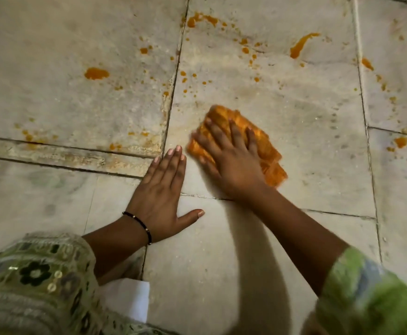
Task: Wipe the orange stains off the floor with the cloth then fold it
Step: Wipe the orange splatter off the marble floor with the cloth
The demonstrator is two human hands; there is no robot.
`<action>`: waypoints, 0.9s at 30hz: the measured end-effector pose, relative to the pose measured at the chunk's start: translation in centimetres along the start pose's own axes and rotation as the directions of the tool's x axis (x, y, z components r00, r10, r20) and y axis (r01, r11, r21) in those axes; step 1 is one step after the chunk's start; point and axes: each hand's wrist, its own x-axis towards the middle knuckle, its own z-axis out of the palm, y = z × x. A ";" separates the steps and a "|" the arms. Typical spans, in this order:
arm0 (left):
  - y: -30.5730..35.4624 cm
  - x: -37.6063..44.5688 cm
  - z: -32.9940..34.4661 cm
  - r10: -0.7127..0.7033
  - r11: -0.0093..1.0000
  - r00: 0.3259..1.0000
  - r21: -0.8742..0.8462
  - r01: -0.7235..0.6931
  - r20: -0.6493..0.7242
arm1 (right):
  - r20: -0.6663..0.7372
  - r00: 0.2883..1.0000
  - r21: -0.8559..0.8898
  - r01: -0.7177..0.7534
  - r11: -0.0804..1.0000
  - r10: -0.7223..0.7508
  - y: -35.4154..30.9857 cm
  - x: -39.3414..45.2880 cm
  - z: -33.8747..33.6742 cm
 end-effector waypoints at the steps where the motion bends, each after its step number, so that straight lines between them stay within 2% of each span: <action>1: 0.0 0.0 0.0 -0.001 1.000 1.000 -0.003 0.001 0.002 | 0.006 1.000 -0.001 0.003 1.000 -0.003 0.9 -2.7 0.3; 3: -0.1 0.0 0.1 0.001 1.000 1.000 -0.011 -0.001 0.003 | 0.035 0.996 0.000 -0.084 0.996 0.084 4.1 -6.9 0.4; 5: -0.1 0.0 0.1 0.005 1.000 1.000 -0.019 -0.005 0.004 | 0.041 0.970 -0.006 -0.241 0.970 0.241 7.5 -7.7 -0.2; 8: -0.1 0.0 0.0 0.009 1.000 1.000 -0.017 -0.009 0.002 | 0.002 0.892 0.042 -0.452 0.891 0.452 9.4 -2.6 -0.8; 10: -0.1 0.0 0.0 0.007 1.000 1.000 -0.007 -0.007 0.003 | 0.018 0.862 0.088 -0.506 0.858 0.506 8.2 1.6 -1.2; 12: -0.1 0.0 0.0 0.008 1.000 1.000 0.009 -0.008 0.014 | 0.024 0.910 0.068 -0.414 0.908 0.413 5.4 3.9 -1.1; 15: -0.1 0.1 0.1 0.005 1.000 1.000 0.011 -0.005 0.008 | 0.005 0.991 0.017 -0.131 0.991 0.131 0.9 2.0 -0.4; 17: -0.1 -0.1 0.1 -0.033 0.999 0.999 -0.008 0.033 -0.002 | 0.009 1.000 -0.019 -0.015 1.000 0.015 0.0 -2.4 0.2; 20: -0.8 -1.4 0.1 -0.137 0.988 0.990 -0.070 0.135 -0.024 | 0.012 1.000 -0.038 0.029 0.999 -0.029 2.2 -10.5 1.2; 21: -1.2 -2.1 0.1 -0.162 0.984 0.986 -0.071 0.161 -0.022 | 0.001 1.000 -0.030 0.002 1.000 -0.002 3.6 -12.4 1.4; 23: -2.2 -3.6 0.2 -0.203 0.978 0.979 -0.051 0.202 -0.013 | -0.016 0.980 0.050 -0.200 0.979 0.201 6.0 -13.3 1.1; 25: -3.2 -5.1 0.0 -0.241 0.970 0.970 -0.047 0.240 -0.016 | -0.021 0.896 0.252 -0.425 0.869 0.444 5.7 -10.8 -0.1; 26: -3.8 -5.9 -0.2 -0.261 0.965 0.965 -0.044 0.260 -0.019 | -0.025 0.868 0.373 -0.453 0.810 0.497 4.5 -9.1 -0.9; 27: -4.4 -6.6 -0.4 -0.276 0.961 0.961 -0.035 0.275 -0.023 | -0.032 0.871 0.486 -0.415 0.770 0.490 2.9 -7.6 -1.6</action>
